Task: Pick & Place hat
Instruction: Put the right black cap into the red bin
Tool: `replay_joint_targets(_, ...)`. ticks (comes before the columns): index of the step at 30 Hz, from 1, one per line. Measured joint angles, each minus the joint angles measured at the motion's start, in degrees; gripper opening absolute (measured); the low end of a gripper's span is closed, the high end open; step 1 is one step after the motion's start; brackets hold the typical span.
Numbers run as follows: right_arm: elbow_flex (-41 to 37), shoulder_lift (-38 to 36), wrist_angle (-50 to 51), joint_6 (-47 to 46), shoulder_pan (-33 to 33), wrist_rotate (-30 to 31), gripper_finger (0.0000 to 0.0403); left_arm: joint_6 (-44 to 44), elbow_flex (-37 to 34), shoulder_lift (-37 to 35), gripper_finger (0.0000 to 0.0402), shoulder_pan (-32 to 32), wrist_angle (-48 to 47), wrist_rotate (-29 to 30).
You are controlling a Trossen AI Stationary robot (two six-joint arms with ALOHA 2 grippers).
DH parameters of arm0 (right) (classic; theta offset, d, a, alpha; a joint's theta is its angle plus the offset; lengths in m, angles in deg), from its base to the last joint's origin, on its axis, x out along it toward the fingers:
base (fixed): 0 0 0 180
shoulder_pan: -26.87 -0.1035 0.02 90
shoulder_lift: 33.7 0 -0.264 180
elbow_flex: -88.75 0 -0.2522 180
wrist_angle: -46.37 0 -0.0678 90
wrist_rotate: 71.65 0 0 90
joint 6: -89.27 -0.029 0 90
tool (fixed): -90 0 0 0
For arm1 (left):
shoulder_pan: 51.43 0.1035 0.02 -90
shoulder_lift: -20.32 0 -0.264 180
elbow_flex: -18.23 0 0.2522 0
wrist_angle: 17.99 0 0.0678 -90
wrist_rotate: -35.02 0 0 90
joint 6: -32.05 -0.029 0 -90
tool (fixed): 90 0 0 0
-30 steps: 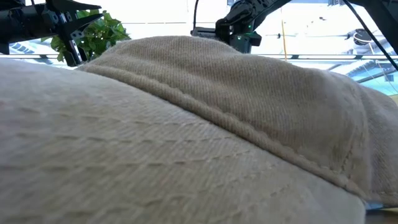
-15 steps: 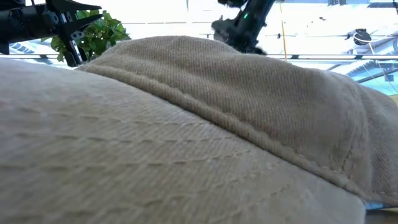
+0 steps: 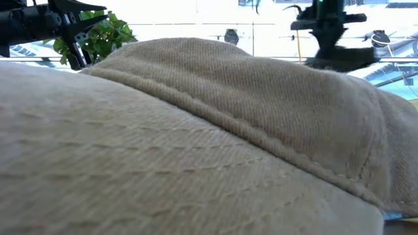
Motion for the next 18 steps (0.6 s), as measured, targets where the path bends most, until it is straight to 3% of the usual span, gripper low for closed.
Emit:
replay_joint_targets(6,-0.52,0.98,-0.77,1.64,2.27,-6.03,0.0000,-0.24,0.01,0.00,0.0051,0.00,-0.02,0.01)
replay_joint_targets(13,-4.74,6.31,-0.76,5.93,3.73,-7.41,0.0000,-0.22,0.00,0.00,0.0051,0.00,0.00,-0.07)
replay_joint_targets(18,-8.77,8.37,-1.02,6.95,4.81,-5.07,0.0000,0.20,0.00,0.00,0.0051,0.00,0.00,-0.08)
